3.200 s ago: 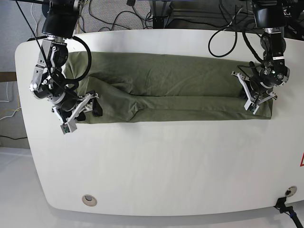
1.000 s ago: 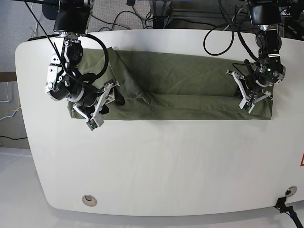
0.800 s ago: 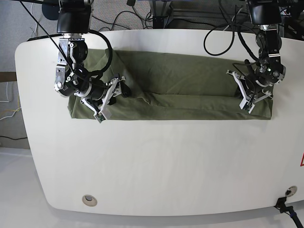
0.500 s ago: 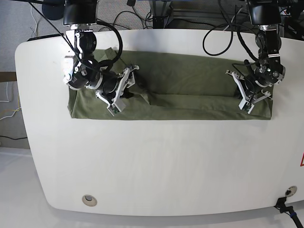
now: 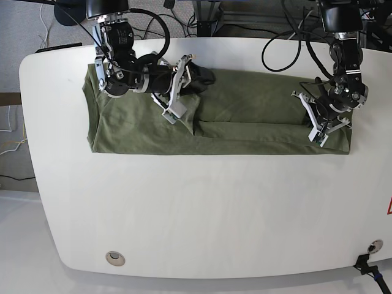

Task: Fold the T-shirt properly
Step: 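Grasp the strip end near the right gripper and fold it inward, then grasp the strip end near the left gripper and fold it inward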

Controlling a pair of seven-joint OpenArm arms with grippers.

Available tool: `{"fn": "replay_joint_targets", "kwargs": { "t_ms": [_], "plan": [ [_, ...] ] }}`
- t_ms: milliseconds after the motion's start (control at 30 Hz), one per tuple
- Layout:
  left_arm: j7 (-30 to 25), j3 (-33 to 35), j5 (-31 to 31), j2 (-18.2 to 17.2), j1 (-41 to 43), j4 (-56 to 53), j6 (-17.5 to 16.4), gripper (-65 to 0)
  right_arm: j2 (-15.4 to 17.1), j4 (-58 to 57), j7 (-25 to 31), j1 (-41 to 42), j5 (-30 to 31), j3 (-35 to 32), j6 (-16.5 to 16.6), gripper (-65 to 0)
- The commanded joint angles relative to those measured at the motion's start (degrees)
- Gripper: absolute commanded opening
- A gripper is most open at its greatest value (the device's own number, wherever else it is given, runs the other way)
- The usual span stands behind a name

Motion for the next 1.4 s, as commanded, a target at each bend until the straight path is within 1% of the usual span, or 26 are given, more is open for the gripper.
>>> {"fn": "replay_joint_targets", "kwargs": {
  "t_ms": [0,100,133,233,267,300,333,367,400,500,533,600,700,800,833,867,933,967,1000,1033,1133,1233,1300,1367],
  "plan": [
    [-1.0,-0.3,-0.5,-0.8,-0.8,1.3,0.1,-65.0,0.3,3.7,1.5,0.8,1.3,1.1,0.4,-43.4],
    [-1.2,-0.7,-0.6,-0.8,-0.8,2.5,0.1,-65.0,1.7,4.5,1.5,3.4,1.2,5.7,0.4,-43.9],
    [-1.7,-1.1,-0.6,-0.8,-0.8,3.9,0.1,-65.0,2.0,4.2,1.5,4.7,0.2,6.9,0.4,-44.0],
    [-4.4,-1.8,-0.6,-0.7,-0.5,6.8,0.1,-65.0,2.9,4.1,1.7,7.4,-6.2,8.4,0.4,-44.5],
    [-4.6,-1.8,-0.6,-0.7,-0.2,7.4,0.1,-65.0,3.0,4.1,1.9,8.0,-8.5,8.5,0.4,-46.6],
    [-4.6,-1.8,-0.6,-0.7,-0.1,8.1,0.1,-65.0,3.0,4.1,2.7,8.3,-11.1,8.5,0.4,-50.8],
    [-4.6,-1.8,-0.6,-0.7,0.1,8.8,0.1,-65.0,3.0,4.1,4.1,8.2,-13.5,8.5,0.4,-56.7],
    [-4.5,-1.8,-0.6,-0.7,0.2,9.6,0.1,-65.0,3.0,4.1,5.4,7.9,-15.8,8.5,0.4,-64.0],
    [-4.5,-1.8,-0.6,-0.7,0.5,10.2,0.1,-65.0,3.0,4.0,6.2,7.9,-18.6,8.5,0.4,-65.0],
    [-4.6,-2.1,-0.6,-0.6,2.1,10.7,0.1,-65.0,2.5,4.0,7.5,6.5,-26.6,8.5,0.9,-65.0],
    [-4.6,-3.2,-0.6,-0.6,2.5,10.7,0.1,-65.0,2.4,4.0,9.2,6.0,-28.3,8.5,0.9,-65.0],
    [-4.6,-6.1,-0.6,0.6,3.7,10.5,0.1,-65.0,2.3,3.6,13.2,4.1,-32.2,8.5,0.9,-65.0],
    [-4.5,-11.8,-0.6,1.3,4.8,10.0,0.0,-65.0,2.4,-1.4,16.5,3.3,-34.8,8.5,1.0,-65.0],
    [-4.4,-12.5,-0.5,1.1,5.1,8.5,-0.1,-64.3,2.4,-6.9,21.1,3.0,-34.9,8.4,1.1,-65.0],
    [-4.3,-13.3,-0.5,1.1,5.1,8.3,-0.1,-55.9,2.5,-8.5,22.3,2.9,-34.9,8.4,1.1,-65.0],
    [-4.2,-14.4,-0.5,1.2,5.1,8.3,0.0,-45.8,2.5,-10.1,23.2,2.9,-34.9,8.4,1.1,-65.0],
    [-1.9,-17.6,-0.8,1.3,5.0,8.3,0.0,-26.9,2.5,-12.2,23.6,3.2,-34.9,8.4,1.1,-65.0],
    [-0.3,-19.1,-0.8,1.3,4.7,8.3,0.0,-20.0,2.5,-12.6,23.8,3.2,-34.9,8.3,1.1,-65.0],
    [1.8,-20.5,-1.1,1.3,3.8,8.3,0.0,-15.8,2.5,-12.8,24.4,3.2,-34.9,8.3,1.1,-65.0],
    [3.3,-21.8,-1.8,1.3,2.8,8.1,0.0,-14.0,2.5,-12.8,24.8,3.1,-34.9,8.3,1.1,-65.0],
    [7.3,-26.8,-6.0,1.0,0.5,4.5,-0.1,-13.5,2.5,-12.8,25.0,3.2,-35.1,8.3,1.1,-65.0],
    [7.8,-27.9,-7.0,-1.4,-1.6,-1.3,-0.1,-13.2,2.5,-12.8,25.1,3.4,-35.1,8.2,1.1,-65.0],
    [7.8,-28.1,-7.3,-1.9,-2.7,-4.6,-0.2,-13.1,2.6,-12.8,25.1,3.4,-35.3,8.2,1.1,-65.0],
    [7.8,-28.0,-9.3,-2.0,-3.1,-7.8,-0.2,-13.1,2.6,-12.8,25.1,3.4,-35.4,8.2,1.1,-65.0]
  ]
}}
